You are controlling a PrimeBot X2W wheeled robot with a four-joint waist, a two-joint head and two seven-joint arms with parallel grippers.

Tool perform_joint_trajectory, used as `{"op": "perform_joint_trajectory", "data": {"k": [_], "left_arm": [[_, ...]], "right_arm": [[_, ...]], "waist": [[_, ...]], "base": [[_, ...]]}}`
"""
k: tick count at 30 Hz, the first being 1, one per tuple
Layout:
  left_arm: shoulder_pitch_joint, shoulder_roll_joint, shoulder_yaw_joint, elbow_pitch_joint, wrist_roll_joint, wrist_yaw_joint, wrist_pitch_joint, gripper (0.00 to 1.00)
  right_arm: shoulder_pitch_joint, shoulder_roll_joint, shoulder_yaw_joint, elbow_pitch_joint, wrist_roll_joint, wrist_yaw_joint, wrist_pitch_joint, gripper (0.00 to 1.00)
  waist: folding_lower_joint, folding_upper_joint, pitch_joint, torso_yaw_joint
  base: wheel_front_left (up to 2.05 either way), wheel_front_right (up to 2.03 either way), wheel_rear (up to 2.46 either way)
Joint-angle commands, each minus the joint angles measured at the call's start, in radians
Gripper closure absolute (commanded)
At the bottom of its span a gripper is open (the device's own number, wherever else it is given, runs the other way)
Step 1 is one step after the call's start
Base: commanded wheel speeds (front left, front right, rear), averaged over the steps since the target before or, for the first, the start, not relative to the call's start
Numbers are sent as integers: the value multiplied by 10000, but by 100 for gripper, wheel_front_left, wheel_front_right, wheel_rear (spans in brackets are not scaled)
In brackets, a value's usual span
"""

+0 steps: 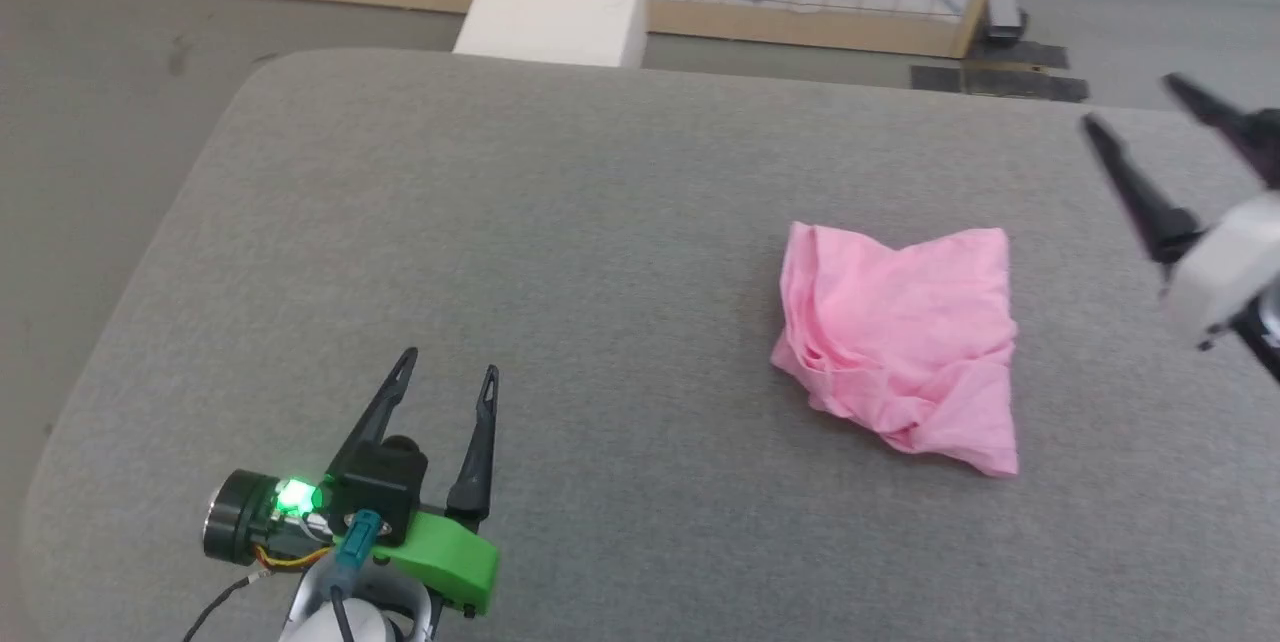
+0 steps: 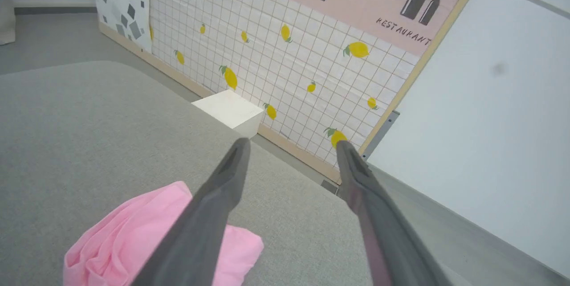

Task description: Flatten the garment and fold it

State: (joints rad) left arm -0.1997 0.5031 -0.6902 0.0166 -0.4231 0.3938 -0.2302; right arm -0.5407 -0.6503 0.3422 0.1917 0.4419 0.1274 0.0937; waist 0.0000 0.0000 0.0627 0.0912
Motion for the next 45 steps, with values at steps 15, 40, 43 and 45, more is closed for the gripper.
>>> {"op": "perform_joint_trajectory", "data": {"k": [15,40,43,45], "left_arm": [[426,301,377,-462,-437,208,-17,0],[669,82,498,-280,-907,-19,-186,0],[599,76,458,-293,-864,-47,-189,0],[535,83,427,-330,-819,-67,-188,0]], "right_arm": [[4296,2422,-3962,-1917,-1310,33,-1278,0],[6598,4462,-4233,-3274,-2450,33,-1305,0],[6442,4308,-4181,-3340,-2125,33,-907,0],[6209,4141,-4094,-3387,-1690,33,-259,0]], "waist": [[0,0,-171,-903],[0,0,-167,-790],[0,0,-52,-694],[0,0,86,-601]], "base": [[0,0,0],[0,0,0],[0,0,0],[0,0,0]]}}
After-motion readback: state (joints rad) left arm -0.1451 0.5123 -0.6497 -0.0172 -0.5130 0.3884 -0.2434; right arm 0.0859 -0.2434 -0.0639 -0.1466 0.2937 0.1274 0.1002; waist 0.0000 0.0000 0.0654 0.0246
